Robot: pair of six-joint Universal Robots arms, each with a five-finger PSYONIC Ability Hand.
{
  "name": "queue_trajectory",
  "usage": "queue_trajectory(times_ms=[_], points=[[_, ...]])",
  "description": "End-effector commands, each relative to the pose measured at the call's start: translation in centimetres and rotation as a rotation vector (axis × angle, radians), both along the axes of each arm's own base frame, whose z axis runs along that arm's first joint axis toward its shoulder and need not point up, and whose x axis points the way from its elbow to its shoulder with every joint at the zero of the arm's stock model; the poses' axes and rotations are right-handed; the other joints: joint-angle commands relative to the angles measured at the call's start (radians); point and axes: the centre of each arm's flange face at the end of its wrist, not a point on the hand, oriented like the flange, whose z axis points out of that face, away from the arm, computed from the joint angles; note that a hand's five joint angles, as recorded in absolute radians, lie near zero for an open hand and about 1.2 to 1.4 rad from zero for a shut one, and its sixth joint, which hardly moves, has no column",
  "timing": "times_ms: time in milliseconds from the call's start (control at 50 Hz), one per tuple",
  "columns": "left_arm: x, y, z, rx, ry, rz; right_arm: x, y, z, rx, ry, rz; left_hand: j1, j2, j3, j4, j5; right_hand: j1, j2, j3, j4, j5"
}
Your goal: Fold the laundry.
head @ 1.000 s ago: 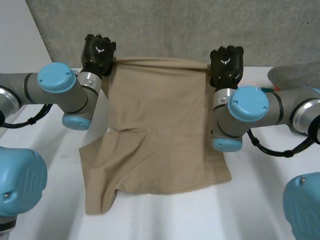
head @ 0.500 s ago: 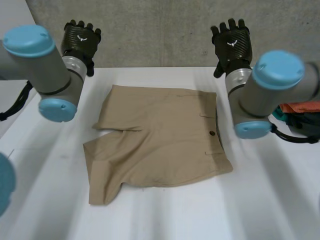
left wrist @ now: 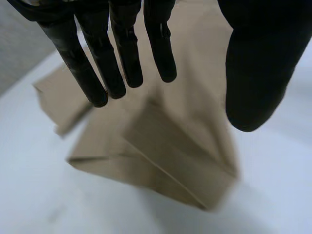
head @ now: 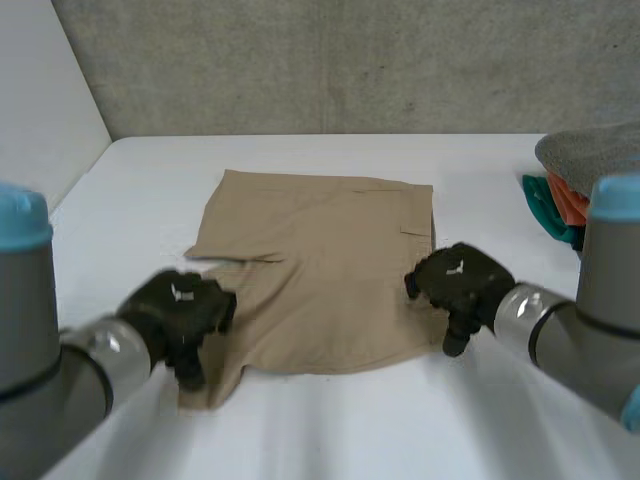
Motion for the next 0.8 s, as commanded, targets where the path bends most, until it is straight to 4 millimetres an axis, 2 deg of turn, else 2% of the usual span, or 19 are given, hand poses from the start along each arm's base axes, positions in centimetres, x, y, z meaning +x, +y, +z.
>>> queue_trajectory(times_ms=[20,100,180,300,360,380,440,660,800], points=[[0.7,2.8,-1.4,0.072,0.004,-0.006,0.0,1.2,-3.5,-0.062,-0.037,0.061,0.098,0.112,0.112,0.11,0.113,0.149,0.154,0.154,0.156,0.151],[1.0,3.2,-2.1,0.104,0.002,0.014,-0.2,1.3,-4.8,-0.1,-0.025,0.073,-0.051,-0.037,-0.037,-0.039,-0.036,0.091,0.095,0.096,0.097,0.092],[1.2,2.7,-3.2,0.103,-0.004,0.04,-0.1,0.9,-5.8,-0.15,-0.017,0.079,-0.283,-0.269,-0.269,-0.271,-0.268,0.088,0.092,0.093,0.094,0.089],[1.2,1.3,-4.8,0.078,-0.021,0.071,0.0,0.2,-6.4,-0.19,-0.019,0.072,-0.33,-0.317,-0.316,-0.318,-0.316,0.114,0.118,0.119,0.12,0.115],[1.2,0.6,-5.8,0.074,-0.045,0.08,0.1,-0.2,-6.7,-0.211,-0.022,0.068,-0.33,-0.317,-0.316,-0.318,-0.316,0.184,0.189,0.189,0.191,0.185],[1.2,0.3,-6.2,0.071,-0.057,0.08,0.2,-0.5,-6.8,-0.226,-0.027,0.063,-0.33,-0.317,-0.316,-0.318,-0.316,0.286,0.291,0.291,0.293,0.287],[1.1,0.0,-6.9,0.067,-0.076,0.075,0.3,-1.0,-6.6,-0.261,-0.037,0.052,-0.33,-0.317,-0.316,-0.318,-0.316,0.841,0.845,0.846,0.847,0.842],[0.4,-1.2,-8.2,-0.022,-0.108,0.041,0.2,-1.6,-6.1,-0.288,-0.056,-0.035,-0.236,-0.223,-0.223,-0.224,-0.222,0.843,0.847,0.848,0.849,0.844],[0.4,-2.7,-8.8,-0.099,-0.119,0.045,0.3,-1.5,-5.6,-0.268,-0.093,-0.055,0.039,0.053,0.053,0.051,0.054,0.843,0.847,0.848,0.849,0.844]])
